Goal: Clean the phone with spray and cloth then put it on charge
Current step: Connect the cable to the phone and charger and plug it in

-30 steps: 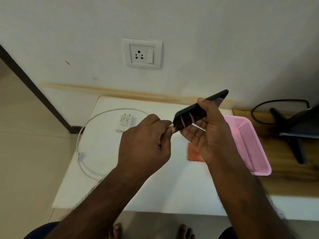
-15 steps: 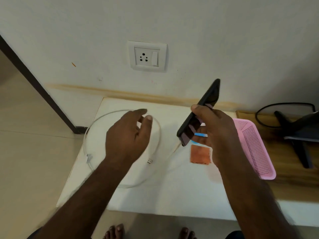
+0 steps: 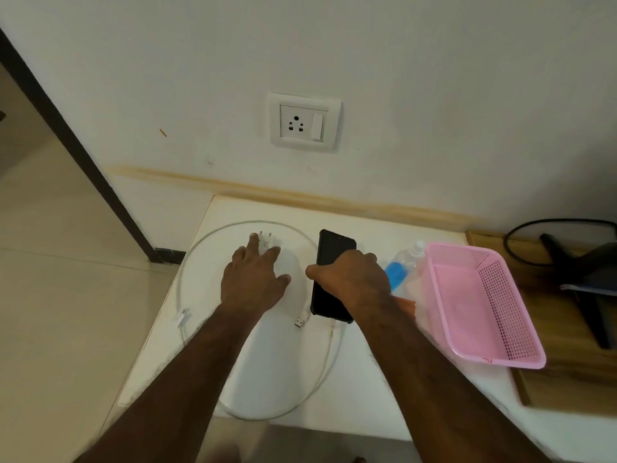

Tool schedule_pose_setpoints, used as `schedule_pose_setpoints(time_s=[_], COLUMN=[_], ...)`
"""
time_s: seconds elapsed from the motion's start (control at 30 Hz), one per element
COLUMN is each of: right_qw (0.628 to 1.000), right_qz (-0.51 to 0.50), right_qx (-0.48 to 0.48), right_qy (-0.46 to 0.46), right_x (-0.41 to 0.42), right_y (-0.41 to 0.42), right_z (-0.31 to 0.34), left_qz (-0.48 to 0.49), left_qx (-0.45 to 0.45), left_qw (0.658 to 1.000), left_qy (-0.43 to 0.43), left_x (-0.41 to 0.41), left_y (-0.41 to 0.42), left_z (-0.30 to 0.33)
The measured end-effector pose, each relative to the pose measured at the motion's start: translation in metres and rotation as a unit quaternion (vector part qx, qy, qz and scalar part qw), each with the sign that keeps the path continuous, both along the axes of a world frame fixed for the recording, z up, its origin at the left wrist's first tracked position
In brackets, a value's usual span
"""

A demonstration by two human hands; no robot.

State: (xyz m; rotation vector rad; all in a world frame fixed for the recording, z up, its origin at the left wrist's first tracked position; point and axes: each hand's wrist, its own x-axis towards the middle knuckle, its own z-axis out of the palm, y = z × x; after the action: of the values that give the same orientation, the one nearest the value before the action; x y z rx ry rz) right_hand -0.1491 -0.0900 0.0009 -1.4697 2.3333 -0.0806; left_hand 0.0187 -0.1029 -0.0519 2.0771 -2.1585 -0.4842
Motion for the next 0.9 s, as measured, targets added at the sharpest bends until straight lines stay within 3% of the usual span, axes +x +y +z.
schedule_pose_setpoints(time_s=[0.53,0.9], right_qw=[0.996,0.997], right_qz=[0.001,0.02], right_qx=[0.011,-0.006], right_qy=[0.088,0.081], right_x=[-0.003,0.001], right_y=[-0.026,-0.032], right_z=[-0.02,-0.024], left_qz=[0.077,0.08], left_qx=[-0.019,-0.01], left_qw=[0.996,0.996], left_qy=[0.035,0.04], left_x=[0.009,0.009], left_y=[-0.002,0.0], left_z=[0.01,0.013])
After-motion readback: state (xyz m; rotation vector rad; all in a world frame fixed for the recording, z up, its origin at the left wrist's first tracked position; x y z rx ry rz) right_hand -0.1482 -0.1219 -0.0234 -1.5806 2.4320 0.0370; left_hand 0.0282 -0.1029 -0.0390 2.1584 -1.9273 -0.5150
